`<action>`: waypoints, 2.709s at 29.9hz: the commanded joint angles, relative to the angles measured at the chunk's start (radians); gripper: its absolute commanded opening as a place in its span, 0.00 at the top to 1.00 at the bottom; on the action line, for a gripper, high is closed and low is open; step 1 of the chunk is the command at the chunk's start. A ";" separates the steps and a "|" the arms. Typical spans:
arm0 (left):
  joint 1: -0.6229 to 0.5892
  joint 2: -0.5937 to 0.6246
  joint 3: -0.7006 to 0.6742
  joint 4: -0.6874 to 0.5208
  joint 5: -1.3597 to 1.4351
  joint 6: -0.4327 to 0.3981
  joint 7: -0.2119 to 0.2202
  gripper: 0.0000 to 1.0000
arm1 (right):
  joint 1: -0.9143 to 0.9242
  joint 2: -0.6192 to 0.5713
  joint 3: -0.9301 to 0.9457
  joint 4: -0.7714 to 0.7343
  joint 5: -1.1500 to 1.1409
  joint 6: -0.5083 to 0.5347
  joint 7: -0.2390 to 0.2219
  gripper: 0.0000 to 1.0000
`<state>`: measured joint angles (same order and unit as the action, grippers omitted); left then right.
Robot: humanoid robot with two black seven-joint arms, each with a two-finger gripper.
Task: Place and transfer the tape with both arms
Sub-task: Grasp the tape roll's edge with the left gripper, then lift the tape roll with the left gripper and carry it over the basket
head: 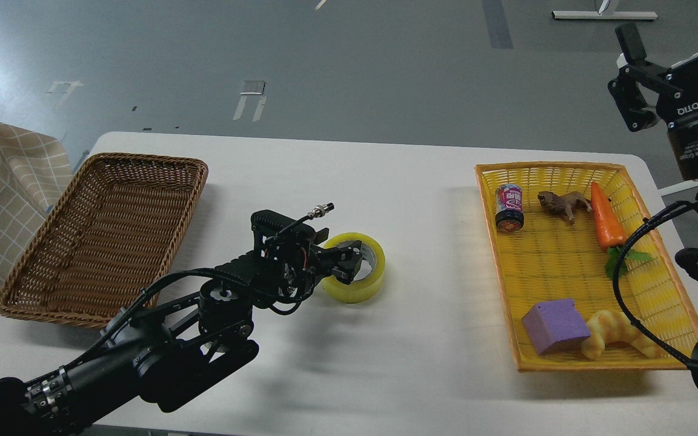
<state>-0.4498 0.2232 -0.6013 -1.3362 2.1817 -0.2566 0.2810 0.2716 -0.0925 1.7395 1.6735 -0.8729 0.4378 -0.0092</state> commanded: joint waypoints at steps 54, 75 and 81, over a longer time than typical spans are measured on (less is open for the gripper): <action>-0.179 0.237 0.005 -0.064 0.000 0.030 -0.010 0.91 | -0.023 0.007 -0.002 -0.006 0.000 -0.016 -0.002 0.00; -0.181 0.855 0.015 -0.083 -0.045 0.267 -0.135 0.90 | -0.031 0.037 -0.032 -0.020 -0.001 -0.016 -0.003 0.00; -0.071 0.946 0.015 -0.080 -0.078 0.381 -0.166 0.89 | -0.034 0.042 -0.051 -0.024 -0.003 -0.016 -0.009 0.00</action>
<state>-0.5847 1.1296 -0.5858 -1.4179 2.1284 0.0734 0.1212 0.2391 -0.0472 1.7034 1.6535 -0.8745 0.4219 -0.0173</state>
